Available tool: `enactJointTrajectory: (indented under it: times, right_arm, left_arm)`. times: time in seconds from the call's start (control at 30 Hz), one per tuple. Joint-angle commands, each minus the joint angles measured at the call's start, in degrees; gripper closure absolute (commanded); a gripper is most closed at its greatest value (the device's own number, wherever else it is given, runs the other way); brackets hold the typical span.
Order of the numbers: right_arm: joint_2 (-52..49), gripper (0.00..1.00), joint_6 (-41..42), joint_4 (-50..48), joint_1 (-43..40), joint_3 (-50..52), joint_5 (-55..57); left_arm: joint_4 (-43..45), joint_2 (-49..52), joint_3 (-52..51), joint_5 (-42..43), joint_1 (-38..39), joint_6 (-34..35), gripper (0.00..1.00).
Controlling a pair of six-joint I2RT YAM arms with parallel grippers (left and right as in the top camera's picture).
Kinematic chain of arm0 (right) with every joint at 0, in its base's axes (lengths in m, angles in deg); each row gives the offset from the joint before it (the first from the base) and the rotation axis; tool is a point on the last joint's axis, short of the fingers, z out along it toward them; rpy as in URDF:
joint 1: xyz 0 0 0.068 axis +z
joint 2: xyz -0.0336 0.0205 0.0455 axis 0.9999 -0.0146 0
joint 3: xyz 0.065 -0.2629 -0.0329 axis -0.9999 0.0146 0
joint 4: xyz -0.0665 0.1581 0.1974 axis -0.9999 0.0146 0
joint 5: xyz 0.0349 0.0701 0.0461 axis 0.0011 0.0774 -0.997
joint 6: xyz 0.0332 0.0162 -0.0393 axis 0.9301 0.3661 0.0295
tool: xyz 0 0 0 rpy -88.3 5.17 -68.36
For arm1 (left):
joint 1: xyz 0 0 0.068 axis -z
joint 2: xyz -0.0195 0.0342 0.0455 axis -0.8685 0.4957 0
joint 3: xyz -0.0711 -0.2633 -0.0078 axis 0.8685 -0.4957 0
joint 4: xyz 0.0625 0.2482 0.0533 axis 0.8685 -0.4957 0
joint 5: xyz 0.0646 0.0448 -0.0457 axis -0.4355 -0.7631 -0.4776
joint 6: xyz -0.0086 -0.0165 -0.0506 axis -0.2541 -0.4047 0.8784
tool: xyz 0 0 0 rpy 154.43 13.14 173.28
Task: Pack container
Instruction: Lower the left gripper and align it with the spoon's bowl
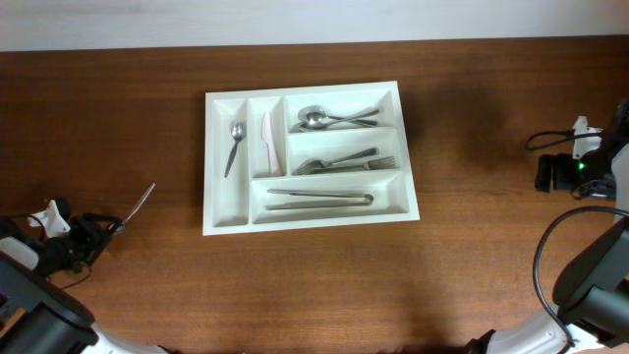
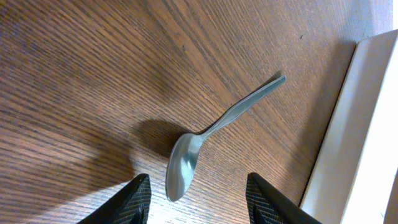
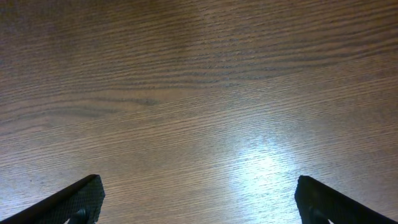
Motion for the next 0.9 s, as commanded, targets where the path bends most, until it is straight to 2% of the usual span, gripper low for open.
enactJointTrajectory:
  times: [0.0,0.87]
  right_arm:
    - [0.63,0.01,0.39,-0.17,-0.04,-0.04,0.48]
    - [0.63,0.01,0.39,-0.17,-0.04,-0.04,0.48]
  left_arm:
    - [0.22,1.4,-0.17,0.33,-0.04,-0.5,0.48]
    - [1.33,5.4,-0.17,1.14,-0.04,-0.52,0.49]
